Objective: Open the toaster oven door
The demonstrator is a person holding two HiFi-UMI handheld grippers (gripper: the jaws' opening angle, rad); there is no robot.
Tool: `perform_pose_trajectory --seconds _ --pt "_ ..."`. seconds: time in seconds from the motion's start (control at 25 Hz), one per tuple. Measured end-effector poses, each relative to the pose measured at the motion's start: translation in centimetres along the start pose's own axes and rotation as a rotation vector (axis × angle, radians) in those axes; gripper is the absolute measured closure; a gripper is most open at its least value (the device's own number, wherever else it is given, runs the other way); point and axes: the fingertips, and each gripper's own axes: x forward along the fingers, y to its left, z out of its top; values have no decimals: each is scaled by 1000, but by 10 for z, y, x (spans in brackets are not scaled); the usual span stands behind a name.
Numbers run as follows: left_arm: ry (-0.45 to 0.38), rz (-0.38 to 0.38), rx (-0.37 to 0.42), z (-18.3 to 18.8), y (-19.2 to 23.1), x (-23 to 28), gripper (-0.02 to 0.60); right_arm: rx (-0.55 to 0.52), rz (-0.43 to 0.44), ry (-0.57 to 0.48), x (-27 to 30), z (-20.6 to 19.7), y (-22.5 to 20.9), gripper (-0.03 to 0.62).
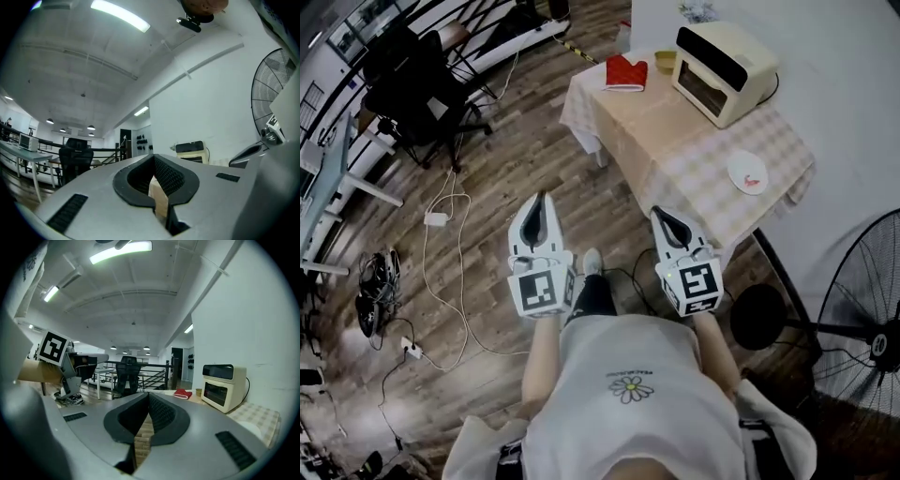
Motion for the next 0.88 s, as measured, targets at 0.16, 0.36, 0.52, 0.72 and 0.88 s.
perform_pose_trajectory --seconds 0.16,0.36,0.52,0.72,0.88 --pt "-4 -81 1 -8 34 84 565 16 -49 39 73 15 -23 585" --pt "11 -167 12 -19 66 179 565 40 -116 63 154 32 -54 585" --pt "-7 -214 -12 -21 80 228 565 82 -177 61 197 38 -72 585" --pt "13 -255 -39 -38 79 262 565 91 -201 57 227 42 -85 585" --pt "34 -306 -49 -48 66 278 565 92 -252 61 231 40 -104 585"
